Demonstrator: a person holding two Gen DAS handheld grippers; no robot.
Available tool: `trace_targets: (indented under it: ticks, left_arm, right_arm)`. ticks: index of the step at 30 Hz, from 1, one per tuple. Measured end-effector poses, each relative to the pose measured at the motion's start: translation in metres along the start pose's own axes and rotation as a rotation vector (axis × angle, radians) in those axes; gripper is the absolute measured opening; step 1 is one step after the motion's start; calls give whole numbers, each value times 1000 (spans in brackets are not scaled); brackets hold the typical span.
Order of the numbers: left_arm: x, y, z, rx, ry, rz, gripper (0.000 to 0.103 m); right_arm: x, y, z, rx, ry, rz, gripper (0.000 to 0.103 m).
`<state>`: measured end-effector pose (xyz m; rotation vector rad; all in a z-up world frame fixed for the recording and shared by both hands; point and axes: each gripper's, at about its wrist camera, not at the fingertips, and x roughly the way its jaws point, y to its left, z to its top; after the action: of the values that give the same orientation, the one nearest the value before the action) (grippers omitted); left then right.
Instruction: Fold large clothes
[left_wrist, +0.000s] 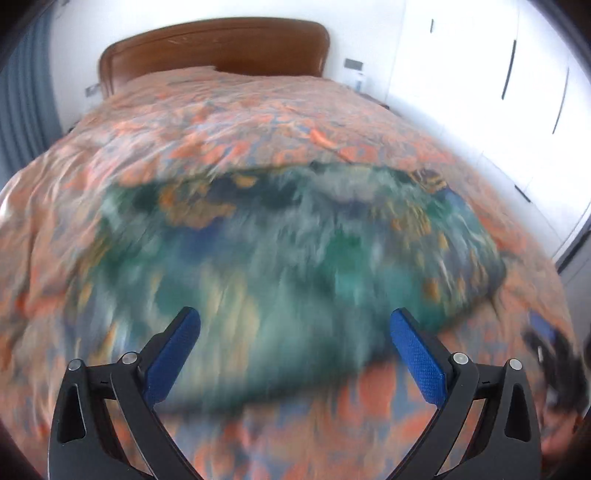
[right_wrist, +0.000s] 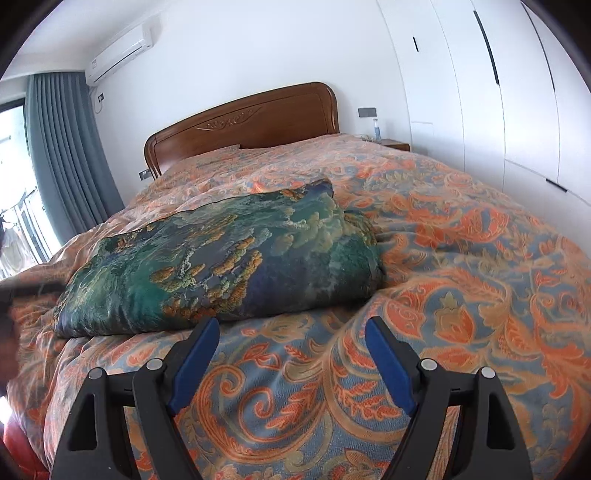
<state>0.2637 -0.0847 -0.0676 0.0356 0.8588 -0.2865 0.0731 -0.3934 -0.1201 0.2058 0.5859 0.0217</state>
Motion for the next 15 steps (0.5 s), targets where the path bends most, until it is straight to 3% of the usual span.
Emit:
trace_targets:
  ticks: [2,7,11,15]
  left_arm:
    - [24,3,27,-16,15,5,102]
    - [83,18,83,-166,42,55,102]
    - [109,25,90,-158,48,99,102]
    - [129,22,73,-106,118,135,102]
  right_arm:
    - [-1,-3,-5,5,8,8,83]
    - [4,-7,-16,3,48,51,83]
    - [11,-11,-19,20,78,70,83]
    - [16,-16,-22,41,97,83,83]
